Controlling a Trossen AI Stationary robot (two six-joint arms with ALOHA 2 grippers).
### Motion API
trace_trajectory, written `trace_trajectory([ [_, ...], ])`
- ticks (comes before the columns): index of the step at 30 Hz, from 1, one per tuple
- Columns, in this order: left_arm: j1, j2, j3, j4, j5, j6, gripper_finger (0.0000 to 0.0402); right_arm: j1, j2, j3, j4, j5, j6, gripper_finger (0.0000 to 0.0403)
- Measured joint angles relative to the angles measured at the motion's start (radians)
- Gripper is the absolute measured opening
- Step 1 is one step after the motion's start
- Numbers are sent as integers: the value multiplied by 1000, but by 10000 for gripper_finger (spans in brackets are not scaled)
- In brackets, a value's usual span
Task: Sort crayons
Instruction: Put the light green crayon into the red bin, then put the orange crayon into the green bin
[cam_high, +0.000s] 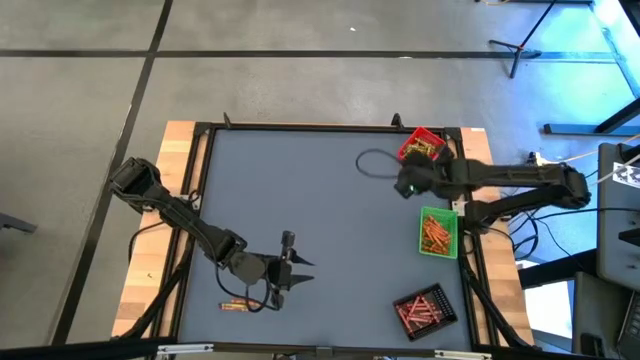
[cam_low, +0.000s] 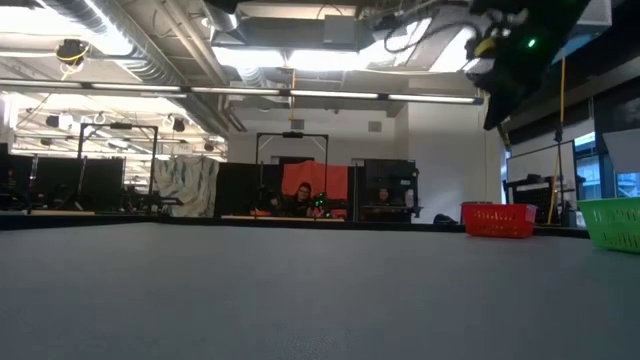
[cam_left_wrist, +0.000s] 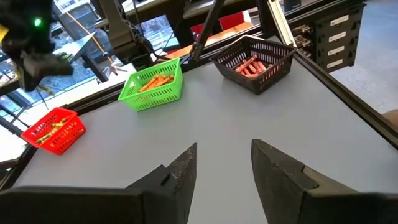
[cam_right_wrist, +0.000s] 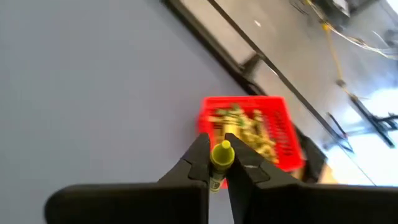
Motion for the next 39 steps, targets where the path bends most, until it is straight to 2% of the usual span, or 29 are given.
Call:
trace_trajectory([
  [6, 0, 0, 0, 0, 0, -6, 135, -240, 0, -108, 178, -7, -196, 17],
  [10, 0, 0, 0, 0, 0, -6, 135, -387, 0, -193, 374, -101, -302, 31],
  [14, 0, 0, 0, 0, 0, -6, 135, -503, 0, -267, 527, -202, -368, 28],
  [19, 0, 0, 0, 0, 0, -8, 135, -594, 0, -326, 583, -264, -383, 27],
  [23, 0, 0, 0, 0, 0, -8, 135, -624, 0, -346, 597, -289, -381, 57],
  [29, 0, 0, 0, 1, 1, -9, 135, -632, 0, -342, 596, -328, -372, 158],
  [32, 0, 0, 0, 1, 0, -8, 135, -629, -4, -318, 538, -334, -365, 192],
  [35, 0, 0, 0, 1, 0, -8, 135, -586, -38, -295, 476, -334, -360, 200],
  [39, 2, 0, 0, 4, -1, -8, 135, -447, -134, -282, 462, -377, -325, 190],
])
